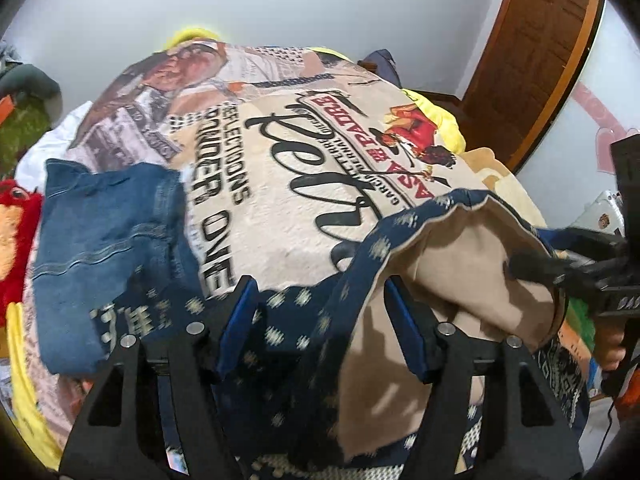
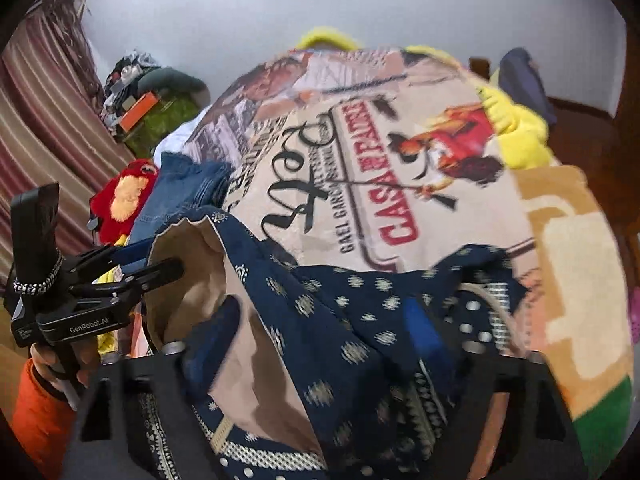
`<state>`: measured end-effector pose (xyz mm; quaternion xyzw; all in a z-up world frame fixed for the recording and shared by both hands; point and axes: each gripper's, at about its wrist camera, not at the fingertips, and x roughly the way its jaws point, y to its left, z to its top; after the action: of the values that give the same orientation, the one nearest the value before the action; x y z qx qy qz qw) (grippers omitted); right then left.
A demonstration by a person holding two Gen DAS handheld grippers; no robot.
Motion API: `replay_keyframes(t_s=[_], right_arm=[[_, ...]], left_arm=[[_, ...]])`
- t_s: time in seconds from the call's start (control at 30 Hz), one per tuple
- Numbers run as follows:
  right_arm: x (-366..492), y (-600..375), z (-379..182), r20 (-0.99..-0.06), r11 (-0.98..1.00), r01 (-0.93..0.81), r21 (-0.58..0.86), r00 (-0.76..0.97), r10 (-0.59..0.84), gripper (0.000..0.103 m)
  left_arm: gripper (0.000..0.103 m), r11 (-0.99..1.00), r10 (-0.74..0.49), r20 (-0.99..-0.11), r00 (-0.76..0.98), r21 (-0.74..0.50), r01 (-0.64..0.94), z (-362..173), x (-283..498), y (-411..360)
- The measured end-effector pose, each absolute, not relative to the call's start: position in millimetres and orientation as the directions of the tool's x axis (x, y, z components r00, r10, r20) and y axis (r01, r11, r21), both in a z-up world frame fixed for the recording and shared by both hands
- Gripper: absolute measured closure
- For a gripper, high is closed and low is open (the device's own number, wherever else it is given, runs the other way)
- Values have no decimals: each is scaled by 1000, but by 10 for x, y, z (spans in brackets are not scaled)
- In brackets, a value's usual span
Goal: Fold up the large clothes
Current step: 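Fold the lifted hood down over the folded sleeves with both grippers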
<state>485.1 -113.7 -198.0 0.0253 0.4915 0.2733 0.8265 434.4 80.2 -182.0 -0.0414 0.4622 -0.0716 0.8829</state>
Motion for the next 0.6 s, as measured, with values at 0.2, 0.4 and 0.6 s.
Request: replay_keyframes(t_s=[0.2,0.4,0.6], right_arm=[[4887,-991,-2082,-795,827,-463,321,343,500,79],[4623,-1071,-1857,-753,797,-502,337,364,548,89],[4167,-1186,-1667,-749,791,-528,309,377,545,89]], left_arm=[[96,978,-206,-804,558,-152,142,-1845,4414,667],[96,964,-260,-765,590,-172,201,-1577,4049,610],[96,954,-285,-757,587,-165,251,-1444,3548,557]])
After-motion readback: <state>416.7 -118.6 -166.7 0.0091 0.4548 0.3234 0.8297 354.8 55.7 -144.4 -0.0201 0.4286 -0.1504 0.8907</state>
